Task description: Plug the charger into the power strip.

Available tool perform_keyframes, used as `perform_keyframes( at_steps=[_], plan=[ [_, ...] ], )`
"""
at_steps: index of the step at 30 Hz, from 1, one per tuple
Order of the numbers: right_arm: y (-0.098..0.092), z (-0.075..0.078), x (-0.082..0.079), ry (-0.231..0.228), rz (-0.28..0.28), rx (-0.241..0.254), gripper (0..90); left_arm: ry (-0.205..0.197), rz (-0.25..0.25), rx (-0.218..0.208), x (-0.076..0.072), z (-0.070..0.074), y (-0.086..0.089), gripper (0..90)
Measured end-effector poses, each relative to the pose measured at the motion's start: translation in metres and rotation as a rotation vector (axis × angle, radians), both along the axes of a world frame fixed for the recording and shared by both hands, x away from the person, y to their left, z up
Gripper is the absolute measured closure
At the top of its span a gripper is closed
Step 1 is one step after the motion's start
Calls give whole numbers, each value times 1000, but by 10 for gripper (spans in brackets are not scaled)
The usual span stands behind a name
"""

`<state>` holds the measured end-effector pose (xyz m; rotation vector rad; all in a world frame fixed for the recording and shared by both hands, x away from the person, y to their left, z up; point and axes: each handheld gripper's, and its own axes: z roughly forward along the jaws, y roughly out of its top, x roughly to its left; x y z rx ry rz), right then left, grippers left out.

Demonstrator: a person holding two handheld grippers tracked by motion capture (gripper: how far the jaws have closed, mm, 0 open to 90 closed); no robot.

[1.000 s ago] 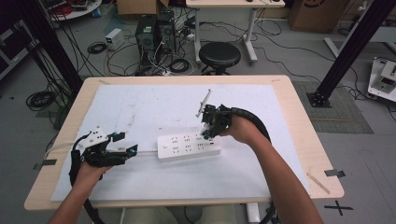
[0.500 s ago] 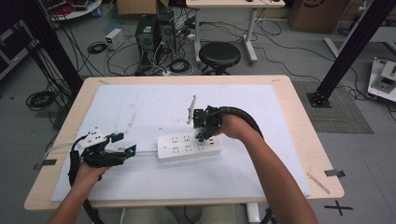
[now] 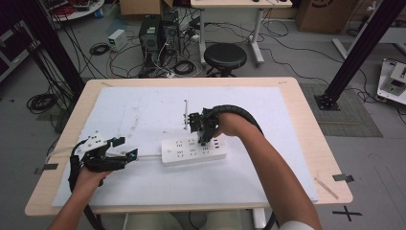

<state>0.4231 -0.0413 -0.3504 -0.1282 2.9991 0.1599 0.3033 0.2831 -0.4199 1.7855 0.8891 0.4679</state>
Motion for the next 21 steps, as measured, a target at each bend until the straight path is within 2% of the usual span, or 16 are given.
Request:
perform_keyframes(
  at_steps=[2, 4, 5, 11, 12, 17, 21],
  plan=[
    [5, -5, 0, -1, 8, -43, 638, 3, 1, 0, 0, 0, 0, 245],
    [7, -4, 2, 11, 8, -45, 638, 1, 3, -4, 0, 0, 0, 245],
    [6, -4, 2, 20, -9, -51, 638, -2, 4, -3, 0, 0, 0, 245],
    [7, -5, 4, 22, 0, -52, 638, 1, 3, -2, 2, -1, 0, 245],
    [7, -5, 4, 26, -12, -58, 638, 3, 2, -5, 2, -1, -1, 245],
    [14, -10, 3, 19, 5, -102, 638, 3, 2, -7, 2, -2, -1, 246],
    [15, -11, 5, 25, 0, -105, 637, 6, 3, -7, 2, -2, 0, 248]
  ],
)
